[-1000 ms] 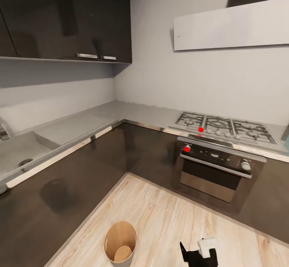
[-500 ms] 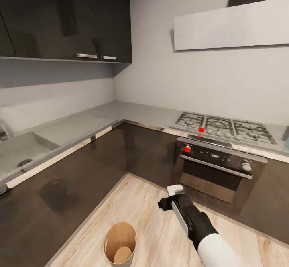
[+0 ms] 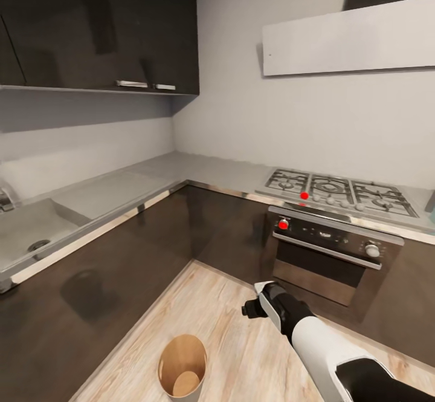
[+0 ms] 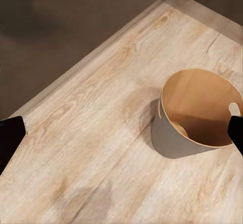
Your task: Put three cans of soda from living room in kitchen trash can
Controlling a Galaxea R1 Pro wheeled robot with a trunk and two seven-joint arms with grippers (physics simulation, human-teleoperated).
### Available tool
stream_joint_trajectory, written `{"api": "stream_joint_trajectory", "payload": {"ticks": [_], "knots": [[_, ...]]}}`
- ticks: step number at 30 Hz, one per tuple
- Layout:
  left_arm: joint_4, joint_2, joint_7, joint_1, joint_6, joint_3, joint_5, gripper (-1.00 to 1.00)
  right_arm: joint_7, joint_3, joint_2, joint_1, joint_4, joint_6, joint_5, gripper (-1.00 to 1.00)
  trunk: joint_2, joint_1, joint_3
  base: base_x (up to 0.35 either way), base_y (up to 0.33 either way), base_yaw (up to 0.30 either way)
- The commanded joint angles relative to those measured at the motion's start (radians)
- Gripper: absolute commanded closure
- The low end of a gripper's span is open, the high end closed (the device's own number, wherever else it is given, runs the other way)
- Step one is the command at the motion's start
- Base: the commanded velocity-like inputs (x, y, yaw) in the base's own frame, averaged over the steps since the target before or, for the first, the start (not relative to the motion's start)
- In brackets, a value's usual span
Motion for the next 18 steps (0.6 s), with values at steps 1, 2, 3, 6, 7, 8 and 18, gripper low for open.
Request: {"api": "stream_joint_trajectory", "payload": {"ticks": [1, 2, 3, 6, 7, 8, 18], "knots": [[0.0, 0.001, 0.0, 0.0, 0.0, 0.0, 0.0, -1.0, 0.0, 0.0, 0.0, -0.001, 0.002, -0.001, -0.001, -1.0, 0.0, 0.0, 0.0, 0.0, 0.185, 0.0], [0.001, 0.002, 0.0, 0.0, 0.0, 0.0, 0.001, -1.0, 0.0, 0.0, -0.001, -0.001, 0.005, -0.003, -0.001, -1.0, 0.0, 0.0, 0.0, 0.0, 0.221, 0.0], [0.001, 0.002, 0.0, 0.0, 0.0, 0.0, 0.001, -1.0, 0.0, 0.0, -0.001, -0.002, 0.006, -0.004, -0.002, -1.0, 0.0, 0.0, 0.0, 0.0, 0.235, 0.0], [0.001, 0.002, 0.0, 0.0, 0.001, 0.0, 0.002, -1.0, 0.0, 0.0, 0.0, -0.002, 0.008, -0.005, -0.002, -1.0, 0.0, 0.0, 0.0, 0.0, 0.253, 0.0], [0.001, 0.003, 0.0, 0.0, 0.001, 0.0, 0.002, -1.0, 0.0, 0.0, 0.0, -0.003, 0.008, -0.006, -0.002, -1.0, 0.0, 0.0, 0.0, 0.0, 0.27, 0.0], [0.0, 0.003, 0.0, 0.0, 0.001, 0.0, 0.003, -1.0, 0.0, 0.001, 0.0, -0.003, 0.009, -0.007, -0.002, -1.0, 0.0, 0.0, 0.0, 0.0, 0.279, 0.0], [0.0, -0.003, 0.001, 0.0, -0.001, 0.0, -0.001, -1.0, -0.001, 0.002, 0.0, -0.003, 0.01, -0.066, -0.002, -1.0, 0.0, 0.0, 0.0, 0.0, 0.158, 0.0]]}}
